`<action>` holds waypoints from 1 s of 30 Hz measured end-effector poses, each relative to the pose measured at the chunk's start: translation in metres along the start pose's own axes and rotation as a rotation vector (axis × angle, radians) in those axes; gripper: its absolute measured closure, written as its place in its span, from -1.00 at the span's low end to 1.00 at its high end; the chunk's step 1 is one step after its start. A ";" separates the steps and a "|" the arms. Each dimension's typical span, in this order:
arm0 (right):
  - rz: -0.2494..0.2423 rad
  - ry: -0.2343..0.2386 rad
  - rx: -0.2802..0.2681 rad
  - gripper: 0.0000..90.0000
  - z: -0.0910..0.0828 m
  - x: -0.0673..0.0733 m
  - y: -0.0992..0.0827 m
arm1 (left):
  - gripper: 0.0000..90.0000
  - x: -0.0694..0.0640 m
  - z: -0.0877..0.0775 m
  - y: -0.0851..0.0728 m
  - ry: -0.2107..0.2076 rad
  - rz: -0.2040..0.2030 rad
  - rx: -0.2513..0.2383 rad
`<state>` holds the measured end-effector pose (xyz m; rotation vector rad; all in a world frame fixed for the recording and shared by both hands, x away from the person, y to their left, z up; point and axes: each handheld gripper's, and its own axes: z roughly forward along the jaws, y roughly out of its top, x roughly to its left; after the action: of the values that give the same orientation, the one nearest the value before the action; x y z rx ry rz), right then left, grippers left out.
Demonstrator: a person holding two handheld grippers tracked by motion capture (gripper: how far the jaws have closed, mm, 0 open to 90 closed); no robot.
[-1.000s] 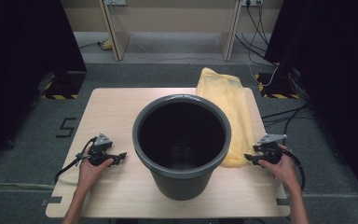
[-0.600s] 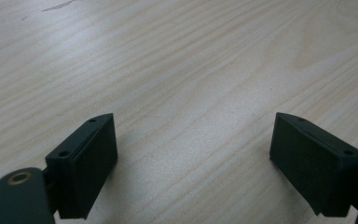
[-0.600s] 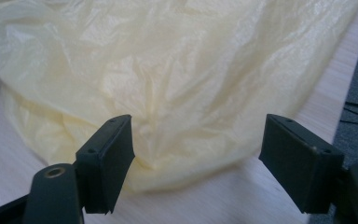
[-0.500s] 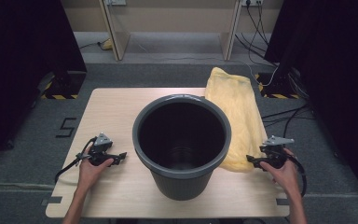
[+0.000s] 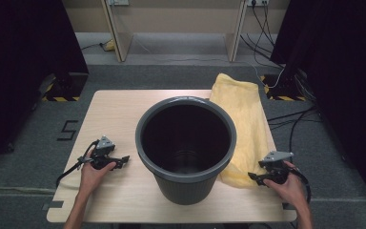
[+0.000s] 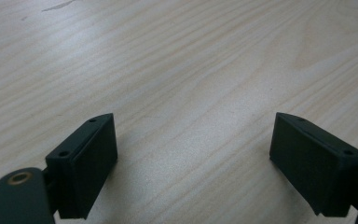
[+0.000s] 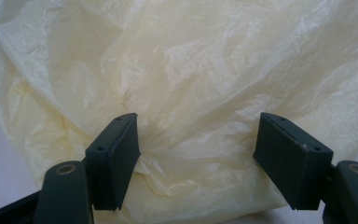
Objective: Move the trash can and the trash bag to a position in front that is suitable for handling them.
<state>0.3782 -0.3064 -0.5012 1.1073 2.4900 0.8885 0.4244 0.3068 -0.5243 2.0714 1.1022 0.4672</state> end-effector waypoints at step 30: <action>0.130 -0.111 -0.038 -0.51 0.025 0.004 0.023 | -0.69 0.000 0.000 0.000 0.000 0.000 0.000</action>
<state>0.4004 -0.2809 -0.5063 1.2814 2.3242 0.8802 0.4244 0.3068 -0.5243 2.0716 1.1022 0.4671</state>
